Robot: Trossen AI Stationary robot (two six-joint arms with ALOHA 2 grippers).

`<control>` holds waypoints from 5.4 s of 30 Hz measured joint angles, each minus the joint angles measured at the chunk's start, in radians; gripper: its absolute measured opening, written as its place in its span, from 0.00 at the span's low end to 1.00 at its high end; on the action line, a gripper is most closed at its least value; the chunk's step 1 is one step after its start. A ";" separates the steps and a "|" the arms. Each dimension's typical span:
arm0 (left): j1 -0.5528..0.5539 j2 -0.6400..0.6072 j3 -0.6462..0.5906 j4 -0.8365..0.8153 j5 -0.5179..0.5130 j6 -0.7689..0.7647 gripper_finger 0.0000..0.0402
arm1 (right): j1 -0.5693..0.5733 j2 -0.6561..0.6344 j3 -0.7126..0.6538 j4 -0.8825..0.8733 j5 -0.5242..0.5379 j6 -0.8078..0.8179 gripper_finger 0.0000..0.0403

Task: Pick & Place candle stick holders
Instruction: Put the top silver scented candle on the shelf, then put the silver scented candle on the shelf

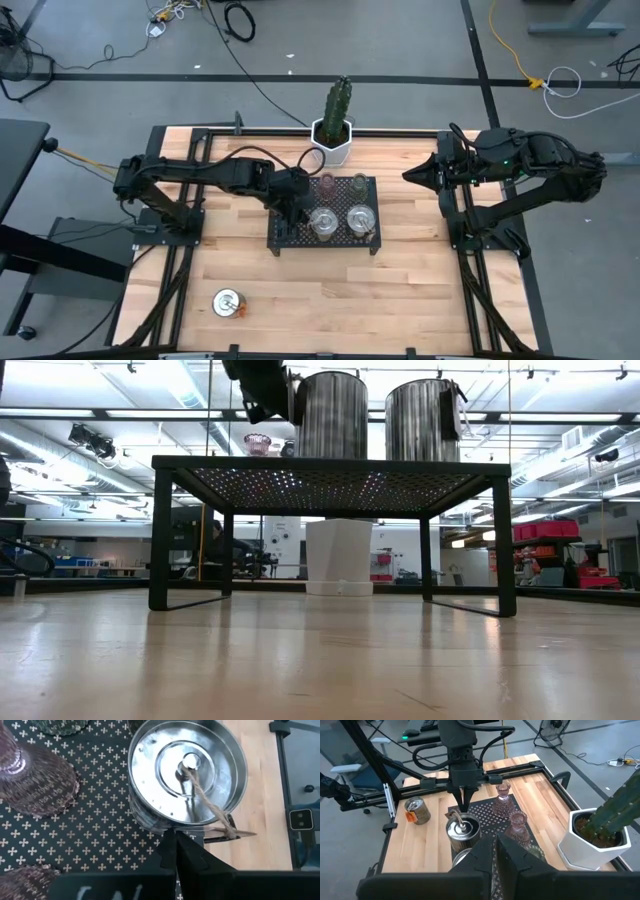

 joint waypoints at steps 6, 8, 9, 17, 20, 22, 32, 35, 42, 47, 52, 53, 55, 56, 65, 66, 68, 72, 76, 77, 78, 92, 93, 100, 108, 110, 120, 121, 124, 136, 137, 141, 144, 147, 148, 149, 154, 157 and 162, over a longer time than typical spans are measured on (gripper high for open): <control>0.000 0.000 0.000 -0.008 -0.001 0.000 0.00 | 0.000 0.000 0.000 0.000 0.000 0.000 0.06; 0.000 0.000 0.001 -0.039 -0.001 -0.002 0.00 | 0.000 0.000 0.000 0.000 0.000 0.000 0.06; 0.000 0.000 0.004 -0.064 -0.001 -0.006 0.00 | 0.000 0.000 0.000 0.000 0.000 0.000 0.06; -0.014 -0.009 0.074 -0.223 0.001 -0.020 0.00 | 0.000 0.000 0.000 0.000 -0.001 0.000 0.06; -0.040 -0.020 0.098 -0.239 -0.002 -0.018 0.00 | 0.000 0.000 0.000 0.000 -0.001 0.000 0.06; -0.066 -0.033 0.098 -0.250 -0.014 -0.017 0.00 | 0.000 0.000 0.000 0.000 -0.001 0.000 0.06; -0.303 -0.093 0.098 -0.244 -0.044 0.008 0.00 | 0.000 0.000 0.000 0.000 -0.001 0.000 0.06; -0.387 -0.097 0.098 -0.249 -0.043 0.005 0.00 | 0.000 0.000 0.000 0.000 -0.001 0.000 0.06; -0.568 -0.097 0.098 -0.251 -0.081 -0.048 0.00 | 0.000 0.000 0.000 0.000 -0.001 0.000 0.06; -0.672 -0.097 0.098 -0.251 -0.095 -0.070 0.01 | 0.000 0.000 0.000 0.000 -0.001 0.000 0.06; -0.741 -0.080 0.098 -0.250 -0.092 -0.070 0.07 | 0.000 0.000 0.000 0.001 -0.001 0.000 0.06; -0.753 -0.079 0.098 -0.250 -0.085 -0.066 0.08 | 0.000 0.000 0.000 0.000 -0.001 0.000 0.06; -0.768 -0.069 0.098 -0.247 -0.057 -0.061 0.10 | 0.000 0.000 0.000 0.001 -0.001 0.000 0.06; -0.775 -0.060 0.097 -0.247 -0.041 -0.052 0.11 | 0.000 0.000 0.000 0.000 -0.001 0.000 0.06; -0.836 -0.026 0.005 -0.238 0.033 -0.079 0.30 | 0.000 0.000 0.000 0.001 0.000 0.000 0.06; -0.838 -0.027 -0.004 -0.234 0.026 -0.086 0.33 | 0.000 0.000 0.000 0.001 0.000 0.000 0.06; -0.844 -0.027 -0.017 -0.236 0.010 -0.097 0.40 | 0.000 0.000 0.000 0.001 0.000 0.000 0.06; -0.850 -0.027 -0.040 -0.223 0.008 -0.098 0.52 | 0.000 0.000 0.000 0.001 0.000 0.005 0.06; -0.851 -0.027 -0.048 -0.217 0.004 -0.104 0.63 | 0.000 0.000 0.000 0.000 0.001 0.027 0.06; -0.850 -0.027 -0.048 -0.215 0.004 -0.105 0.66 | 0.000 0.000 0.000 0.000 0.001 0.027 0.06; -0.850 -0.027 -0.048 -0.211 0.003 -0.105 0.68 | 0.000 0.000 0.000 0.000 0.001 0.027 0.06; -0.847 -0.027 -0.048 -0.210 -0.029 0.015 0.88 | 0.000 0.001 0.000 0.000 0.001 0.030 0.06; -0.847 -0.024 -0.047 -0.210 -0.029 0.021 0.89 | 0.000 0.001 0.000 0.000 0.001 0.030 0.06; -0.848 0.031 -0.047 -0.212 0.009 0.061 0.94 | 0.000 0.001 0.000 0.000 0.002 0.030 0.06; -0.847 0.092 -0.047 -0.234 0.023 0.062 0.99 | 0.000 0.001 0.000 0.000 0.002 0.030 0.06; -0.847 0.096 -0.047 -0.237 0.032 0.062 0.99 | 0.000 0.001 0.000 0.000 0.002 0.030 0.06; -0.840 0.096 -0.047 -0.274 0.011 0.094 1.00 | 0.000 0.001 0.000 0.000 0.003 0.030 0.06; -0.840 0.096 -0.047 -0.277 0.003 0.095 1.00 | 0.000 0.001 0.000 0.000 0.003 0.030 0.06; -0.840 0.096 -0.047 -0.285 -0.009 0.095 1.00 | 0.000 0.001 0.000 0.000 0.003 0.030 0.06; -0.840 0.101 -0.047 -0.284 -0.106 0.114 1.00 | 0.000 0.001 0.000 0.000 0.003 0.030 0.06; -0.840 0.108 -0.047 -0.286 -0.107 0.113 1.00 | 0.000 0.001 0.000 0.000 0.003 0.030 0.06; -0.848 0.142 -0.047 -0.311 -0.105 0.113 0.99 | 0.000 0.001 0.000 0.000 0.003 0.030 0.06; -0.848 0.170 -0.047 -0.343 -0.104 0.110 0.99 | 0.000 0.001 0.000 0.000 0.003 0.030 0.06; -0.848 0.187 -0.047 -0.394 -0.105 0.095 0.99 | 0.000 0.001 0.000 0.000 0.002 0.030 0.06; -0.847 0.191 -0.047 -0.408 -0.105 0.087 0.99 | 0.000 0.001 0.000 0.000 0.003 0.030 0.06; -0.847 0.194 -0.047 -0.415 -0.106 0.082 0.99 | 0.000 0.001 0.000 0.000 0.003 0.030 0.06; -0.848 0.191 -0.047 -0.415 -0.114 0.079 0.99 | 0.000 0.001 0.000 0.000 0.003 0.030 0.06; -0.849 0.182 -0.047 -0.416 -0.116 0.058 0.99 | 0.000 0.001 0.000 0.000 0.002 0.030 0.06; -0.873 0.160 -0.047 -0.413 -0.155 0.023 0.99 | 0.000 0.001 0.000 0.000 0.002 0.030 0.06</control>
